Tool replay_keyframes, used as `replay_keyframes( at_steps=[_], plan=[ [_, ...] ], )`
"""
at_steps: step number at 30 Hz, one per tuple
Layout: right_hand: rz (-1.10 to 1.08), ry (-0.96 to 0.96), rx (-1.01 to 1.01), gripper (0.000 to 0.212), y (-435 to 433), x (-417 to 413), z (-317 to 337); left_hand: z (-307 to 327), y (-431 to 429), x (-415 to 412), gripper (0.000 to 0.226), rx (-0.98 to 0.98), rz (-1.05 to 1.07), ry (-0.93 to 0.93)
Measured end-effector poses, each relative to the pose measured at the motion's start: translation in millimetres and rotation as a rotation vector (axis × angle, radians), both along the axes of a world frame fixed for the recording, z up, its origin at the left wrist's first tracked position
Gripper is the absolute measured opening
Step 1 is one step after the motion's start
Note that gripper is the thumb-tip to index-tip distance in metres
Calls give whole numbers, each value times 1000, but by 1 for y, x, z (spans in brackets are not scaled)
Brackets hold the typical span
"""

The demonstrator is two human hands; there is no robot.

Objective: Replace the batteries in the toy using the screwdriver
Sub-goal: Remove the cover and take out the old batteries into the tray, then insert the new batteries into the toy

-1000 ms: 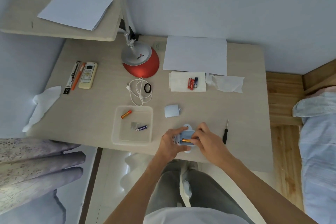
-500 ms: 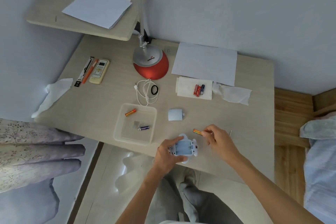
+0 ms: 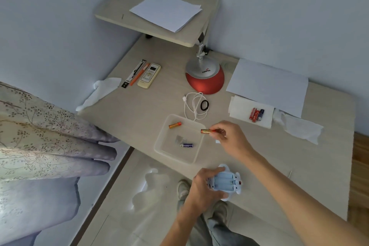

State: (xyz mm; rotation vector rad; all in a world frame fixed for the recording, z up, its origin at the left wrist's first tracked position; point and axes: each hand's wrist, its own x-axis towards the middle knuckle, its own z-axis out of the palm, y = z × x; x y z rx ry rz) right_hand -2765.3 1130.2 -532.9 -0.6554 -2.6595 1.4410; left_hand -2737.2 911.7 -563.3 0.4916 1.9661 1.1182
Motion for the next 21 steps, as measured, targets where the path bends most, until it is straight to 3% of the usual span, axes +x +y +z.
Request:
replay_keyframes(
  at_steps=[9, 17, 21],
  plan=[
    [184, 54, 449, 16, -35, -63, -26, 1, -7, 0, 75, 5, 52, 20],
    [163, 4, 447, 8, -40, -66, -41, -5, -10, -2, 74, -3, 67, 22],
    [153, 19, 394, 16, -34, -62, -36, -7, -11, -4, 75, -4, 30, 48]
  ],
)
